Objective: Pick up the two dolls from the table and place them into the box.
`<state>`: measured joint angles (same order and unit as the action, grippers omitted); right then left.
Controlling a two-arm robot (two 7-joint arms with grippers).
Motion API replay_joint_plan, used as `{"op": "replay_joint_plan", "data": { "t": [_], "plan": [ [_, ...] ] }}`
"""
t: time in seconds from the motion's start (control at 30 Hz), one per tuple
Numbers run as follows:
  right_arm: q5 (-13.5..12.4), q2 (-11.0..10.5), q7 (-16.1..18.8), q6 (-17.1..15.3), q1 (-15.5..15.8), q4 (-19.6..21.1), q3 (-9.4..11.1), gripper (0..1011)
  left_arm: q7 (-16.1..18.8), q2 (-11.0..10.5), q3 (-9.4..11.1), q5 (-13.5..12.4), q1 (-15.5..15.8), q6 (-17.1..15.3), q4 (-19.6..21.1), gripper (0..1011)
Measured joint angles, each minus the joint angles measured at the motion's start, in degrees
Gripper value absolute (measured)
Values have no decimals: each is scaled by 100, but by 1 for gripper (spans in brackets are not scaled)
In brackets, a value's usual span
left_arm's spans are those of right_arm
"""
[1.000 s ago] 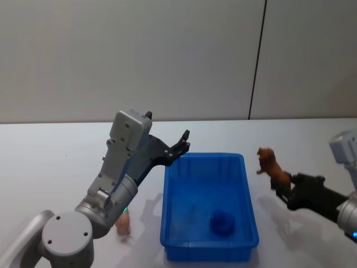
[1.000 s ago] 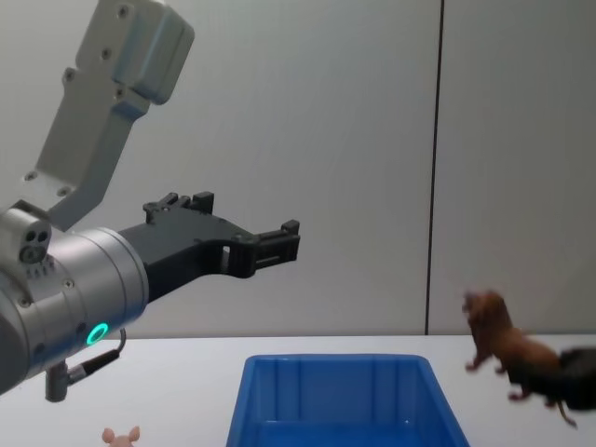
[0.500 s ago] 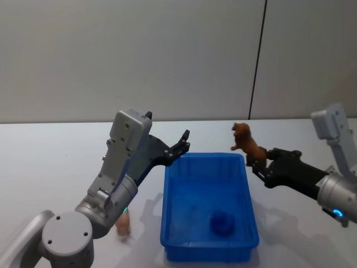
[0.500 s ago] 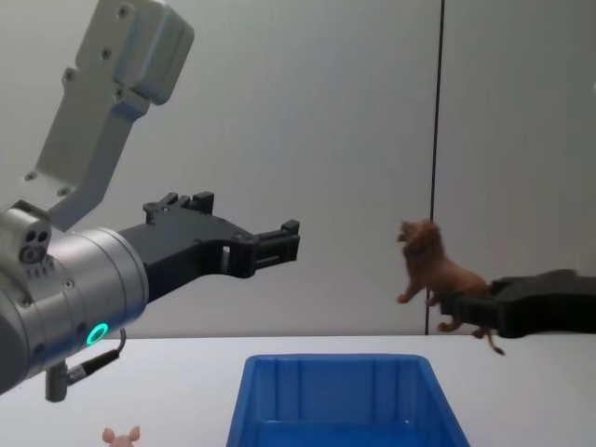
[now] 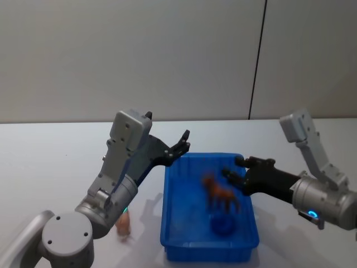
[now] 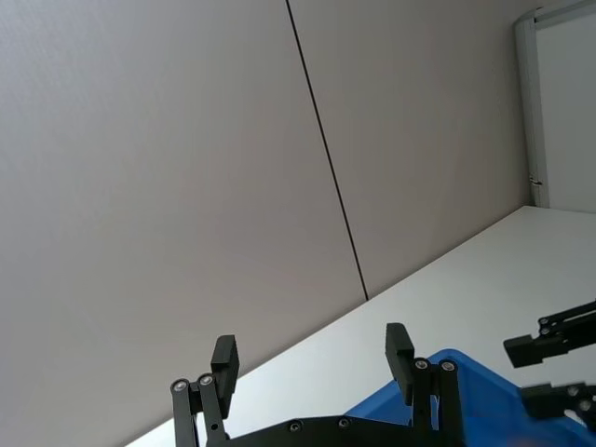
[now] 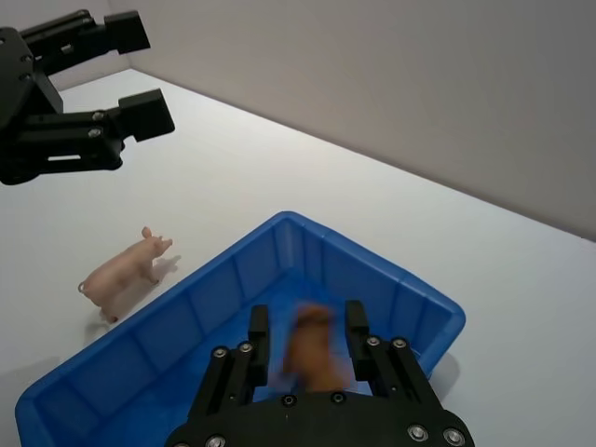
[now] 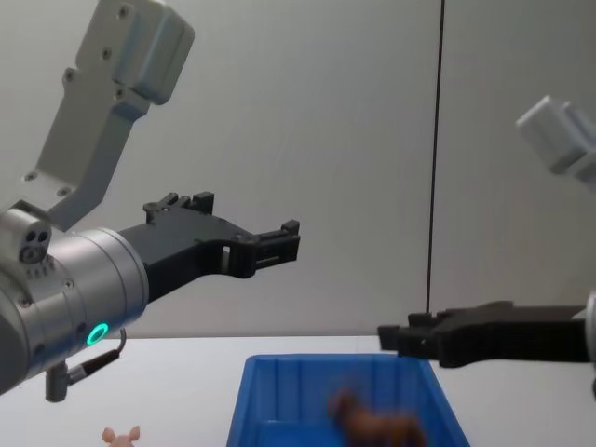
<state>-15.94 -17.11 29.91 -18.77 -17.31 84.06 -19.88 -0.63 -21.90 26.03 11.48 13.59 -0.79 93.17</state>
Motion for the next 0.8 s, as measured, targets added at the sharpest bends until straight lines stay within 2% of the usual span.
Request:
{"op": "replay_joint_plan", "data": {
  "t": [0.17, 0.2, 0.27, 0.53, 0.67, 0.8],
  "plan": [
    [30, 59, 8, -18, -52, -115, -48, 594, 0, 0, 0, 0, 0, 0, 0, 1001],
    [31, 65, 8, -18, -56, -127, -53, 656, 0, 0, 0, 0, 0, 0, 0, 1001],
    [31, 77, 5, 2, -66, -155, -62, 679, 0, 0, 0, 0, 0, 0, 0, 1001],
    [-146, 0, -105, 173, 11, -126, -8, 930, 0, 0, 0, 0, 0, 0, 0, 1001],
    [-279, -104, -169, 263, 112, -51, 61, 1001, 0, 0, 0, 0, 0, 0, 0, 1001],
    [-401, -231, -215, 340, 225, 27, 138, 1001, 0, 1, 0, 0, 0, 0, 0, 1001]
  ]
}}
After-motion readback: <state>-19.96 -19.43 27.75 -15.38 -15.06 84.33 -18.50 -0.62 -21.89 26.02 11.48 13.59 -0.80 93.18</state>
